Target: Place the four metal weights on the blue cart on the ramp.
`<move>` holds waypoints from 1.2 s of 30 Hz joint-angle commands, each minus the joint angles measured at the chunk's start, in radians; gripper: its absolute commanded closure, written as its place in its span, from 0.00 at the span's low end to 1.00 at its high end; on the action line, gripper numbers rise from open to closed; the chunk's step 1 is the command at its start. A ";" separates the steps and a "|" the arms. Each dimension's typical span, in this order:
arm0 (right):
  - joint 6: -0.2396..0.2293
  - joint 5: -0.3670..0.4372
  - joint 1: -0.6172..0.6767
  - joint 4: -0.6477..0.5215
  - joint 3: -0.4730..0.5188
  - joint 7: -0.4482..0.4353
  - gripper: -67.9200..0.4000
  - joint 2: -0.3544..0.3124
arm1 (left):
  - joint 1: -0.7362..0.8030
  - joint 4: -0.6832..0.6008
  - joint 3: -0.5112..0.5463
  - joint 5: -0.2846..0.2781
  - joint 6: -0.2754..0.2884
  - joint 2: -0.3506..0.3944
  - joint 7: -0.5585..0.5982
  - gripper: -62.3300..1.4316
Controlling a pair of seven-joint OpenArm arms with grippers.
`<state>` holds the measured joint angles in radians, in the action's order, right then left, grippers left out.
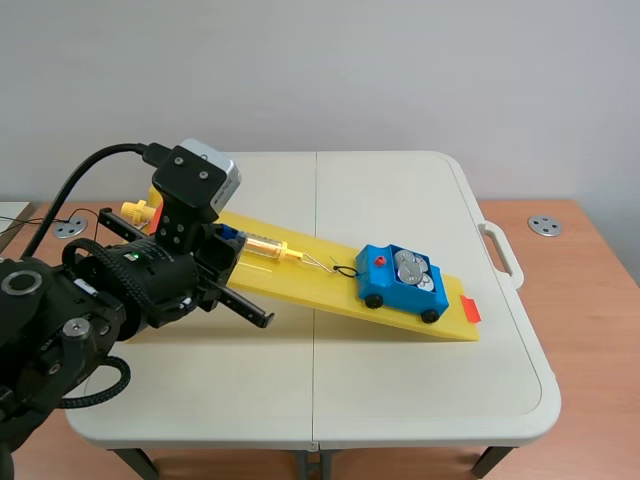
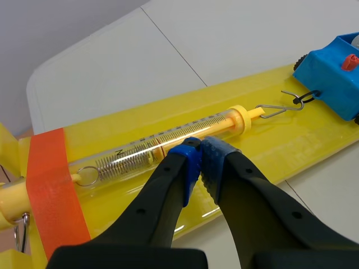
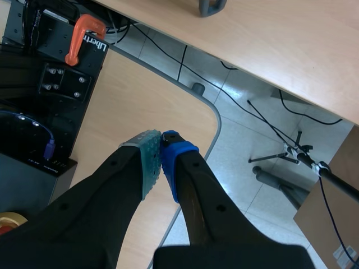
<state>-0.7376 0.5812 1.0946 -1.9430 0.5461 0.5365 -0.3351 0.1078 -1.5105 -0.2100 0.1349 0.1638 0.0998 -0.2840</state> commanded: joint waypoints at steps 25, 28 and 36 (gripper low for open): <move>-0.008 0.059 -0.126 -0.083 0.045 -0.109 0.99 -0.008 | 0.047 -0.249 0.015 -0.047 -0.045 -0.006 0.021 0.93; -0.008 0.059 -0.169 -0.083 0.045 -0.129 0.99 -0.008 | 0.106 -0.324 0.015 -0.076 -0.042 0.014 -0.011 0.93; -0.008 0.082 -0.306 -0.083 0.044 -0.158 0.98 -0.008 | 0.326 -0.560 0.015 -0.098 -0.038 0.082 -0.134 0.93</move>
<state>-0.7380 0.5846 0.8165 -1.9430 0.5461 0.4950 -0.3347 0.3874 -1.9213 -0.2100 0.0780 0.1638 0.1574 -0.4786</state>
